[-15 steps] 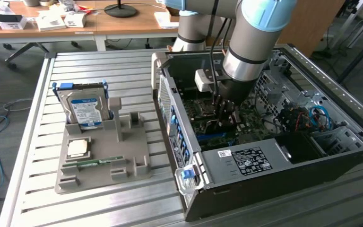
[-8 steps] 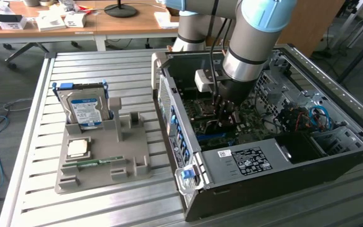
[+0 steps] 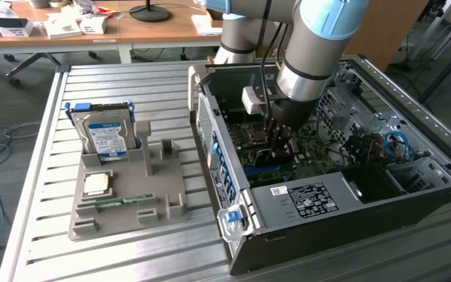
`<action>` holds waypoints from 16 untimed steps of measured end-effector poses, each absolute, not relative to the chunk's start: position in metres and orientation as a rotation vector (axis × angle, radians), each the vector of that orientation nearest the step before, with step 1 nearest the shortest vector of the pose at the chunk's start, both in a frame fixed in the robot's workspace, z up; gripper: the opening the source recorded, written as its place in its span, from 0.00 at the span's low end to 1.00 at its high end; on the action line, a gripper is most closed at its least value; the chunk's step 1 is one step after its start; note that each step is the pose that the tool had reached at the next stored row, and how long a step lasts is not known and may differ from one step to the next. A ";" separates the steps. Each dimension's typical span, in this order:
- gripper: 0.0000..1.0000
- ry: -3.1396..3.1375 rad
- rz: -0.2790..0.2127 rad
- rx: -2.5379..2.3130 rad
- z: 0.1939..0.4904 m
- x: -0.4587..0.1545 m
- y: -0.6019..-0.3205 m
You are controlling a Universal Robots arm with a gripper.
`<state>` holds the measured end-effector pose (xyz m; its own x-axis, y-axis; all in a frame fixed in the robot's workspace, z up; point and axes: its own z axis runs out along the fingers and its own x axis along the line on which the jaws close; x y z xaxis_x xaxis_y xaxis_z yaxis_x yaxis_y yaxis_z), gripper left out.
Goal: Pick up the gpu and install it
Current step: 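Insert the gpu into the slot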
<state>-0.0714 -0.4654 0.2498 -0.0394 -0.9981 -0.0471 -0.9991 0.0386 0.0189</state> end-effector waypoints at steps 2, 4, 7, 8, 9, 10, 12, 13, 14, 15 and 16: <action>0.26 2.251 0.076 -2.164 0.250 -0.070 -0.465; 0.26 2.251 0.077 -2.164 0.250 -0.070 -0.465; 0.26 2.251 0.077 -2.164 0.250 -0.070 -0.465; 0.26 2.251 0.077 -2.164 0.250 -0.070 -0.465; 0.26 2.251 0.077 -2.164 0.250 -0.070 -0.465; 0.26 2.251 0.077 -2.164 0.250 -0.070 -0.465; 0.26 2.251 0.077 -2.165 0.250 -0.070 -0.465; 0.26 2.251 0.077 -2.165 0.250 -0.070 -0.465; 0.26 2.251 0.077 -2.165 0.250 -0.070 -0.465; 0.26 2.251 0.077 -2.165 0.250 -0.070 -0.465; 0.26 2.251 0.077 -2.164 0.250 -0.070 -0.465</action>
